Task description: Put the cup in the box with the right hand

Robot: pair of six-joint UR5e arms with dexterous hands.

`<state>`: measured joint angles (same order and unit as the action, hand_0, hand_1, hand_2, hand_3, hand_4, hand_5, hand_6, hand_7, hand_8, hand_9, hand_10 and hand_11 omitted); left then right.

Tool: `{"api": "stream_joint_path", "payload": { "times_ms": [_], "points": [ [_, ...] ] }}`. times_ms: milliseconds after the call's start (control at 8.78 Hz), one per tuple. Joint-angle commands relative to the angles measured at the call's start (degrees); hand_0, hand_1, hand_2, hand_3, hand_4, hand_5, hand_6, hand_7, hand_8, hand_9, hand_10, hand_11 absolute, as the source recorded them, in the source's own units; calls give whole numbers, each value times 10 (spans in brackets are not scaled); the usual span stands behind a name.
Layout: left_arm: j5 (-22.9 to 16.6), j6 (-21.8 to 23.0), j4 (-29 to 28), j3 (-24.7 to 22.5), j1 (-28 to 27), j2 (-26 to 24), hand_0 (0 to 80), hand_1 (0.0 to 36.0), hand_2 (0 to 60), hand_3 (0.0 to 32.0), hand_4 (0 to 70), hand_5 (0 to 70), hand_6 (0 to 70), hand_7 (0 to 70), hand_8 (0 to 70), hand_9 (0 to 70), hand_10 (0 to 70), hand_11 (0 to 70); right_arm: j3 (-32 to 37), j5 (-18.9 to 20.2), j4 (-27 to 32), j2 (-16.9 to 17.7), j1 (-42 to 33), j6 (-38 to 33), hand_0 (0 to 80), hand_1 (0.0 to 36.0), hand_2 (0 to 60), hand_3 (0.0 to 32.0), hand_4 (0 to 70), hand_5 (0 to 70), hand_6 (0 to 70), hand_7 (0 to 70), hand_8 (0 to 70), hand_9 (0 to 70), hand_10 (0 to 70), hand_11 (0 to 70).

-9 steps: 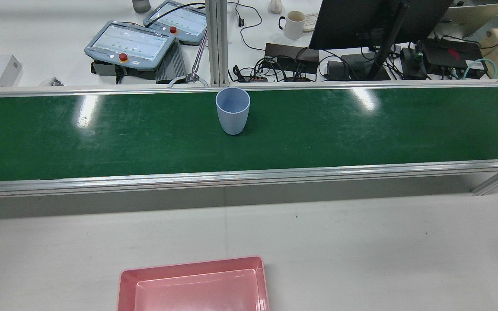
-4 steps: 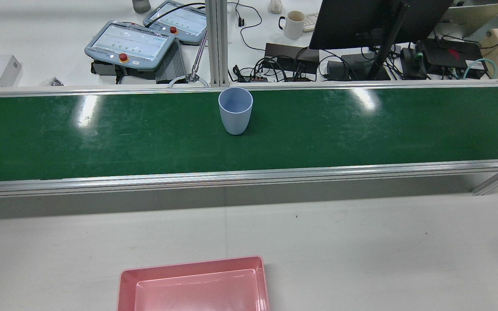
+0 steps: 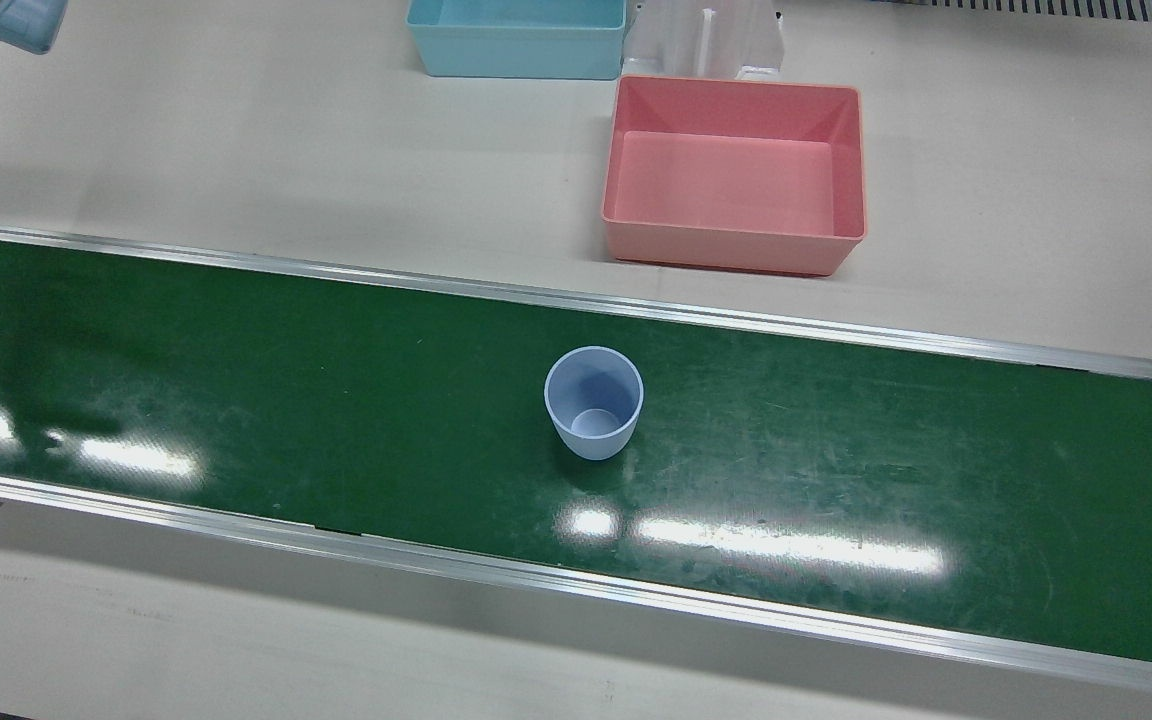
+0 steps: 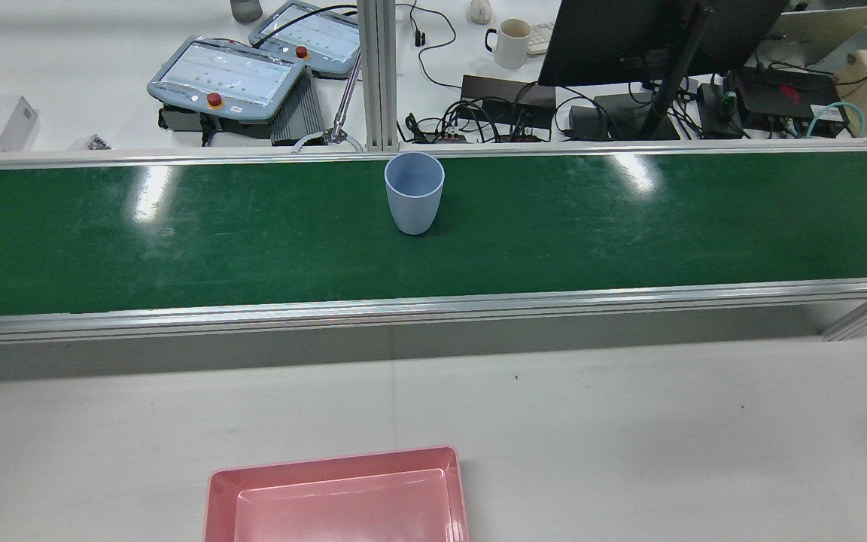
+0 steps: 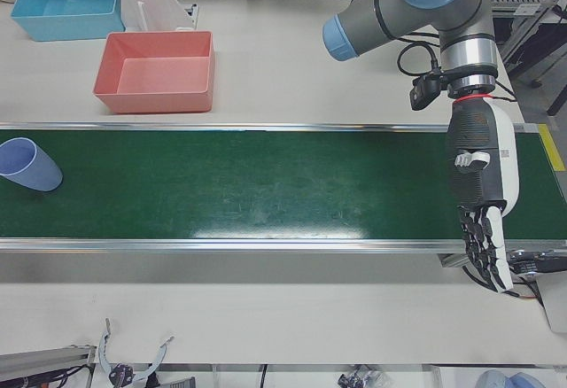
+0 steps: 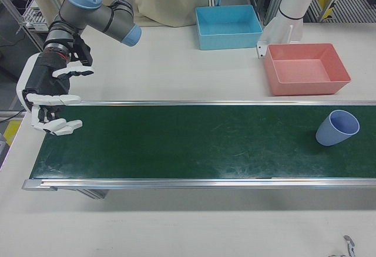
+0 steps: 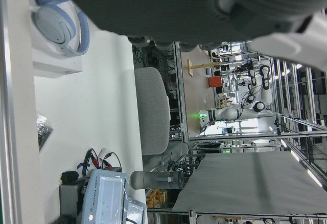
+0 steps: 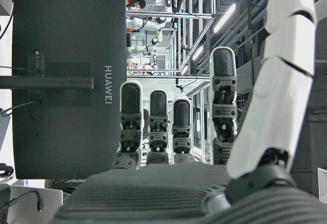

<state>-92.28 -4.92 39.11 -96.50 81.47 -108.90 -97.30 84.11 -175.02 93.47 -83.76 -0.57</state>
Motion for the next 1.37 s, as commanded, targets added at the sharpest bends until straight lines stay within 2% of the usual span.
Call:
{"api": "stream_joint_path", "payload": {
  "times_ms": [0,228,342,455,569,683,797,911,1025,1138,1252],
  "points": [
    [0,0,-1,0,0,0,0,0,0,0,0,0,0,0,0,0,0,0,0,1,35,0,2,2,552,184,112,0,584,77,142,520,217,328,238,351],
    [0,0,-1,0,0,0,0,0,0,0,0,0,0,0,0,0,0,0,2,-1,36,-1,18,-2,542,175,95,0,519,77,138,497,218,324,238,353],
    [0,0,-1,0,0,0,0,0,0,0,0,0,0,0,0,0,0,0,0,-1,38,-1,16,-2,547,182,112,0,541,79,143,520,222,331,238,353],
    [0,0,-1,0,0,0,0,0,0,0,0,0,0,0,0,0,0,0,1,-2,38,-1,22,-3,548,186,106,0,502,79,136,494,214,317,221,329],
    [0,0,-1,0,0,0,0,0,0,0,0,0,0,0,0,0,0,0,0,-2,38,-1,21,-3,548,190,112,0,487,81,137,496,215,316,219,326],
    [0,0,-2,1,0,0,0,0,0,0,0,0,0,0,0,0,0,0,-3,1,39,-1,6,-4,546,187,106,0,430,83,143,532,232,339,206,308],
    [0,0,-1,0,0,0,0,0,0,0,0,0,0,0,0,0,0,0,-18,2,41,2,-2,-9,550,197,134,0,481,83,159,612,252,380,188,281],
    [0,0,-1,0,-1,0,0,0,0,0,0,0,0,0,0,0,0,0,-46,4,32,2,-4,-19,558,206,162,0,547,82,169,661,254,390,184,274],
    [0,0,-1,0,0,0,0,0,0,0,0,0,0,0,0,0,0,0,-66,4,29,2,-5,-29,568,215,173,0,569,82,168,663,246,382,176,264],
    [0,0,-1,0,-1,0,0,0,0,0,0,0,0,0,0,0,0,0,-54,3,28,3,0,-32,564,211,174,0,600,80,170,672,247,386,182,272],
    [0,0,-1,0,0,0,0,0,0,0,0,0,0,0,0,0,0,0,-18,1,31,3,20,-31,557,203,170,0,595,79,170,666,250,389,195,290]
  ]
}}
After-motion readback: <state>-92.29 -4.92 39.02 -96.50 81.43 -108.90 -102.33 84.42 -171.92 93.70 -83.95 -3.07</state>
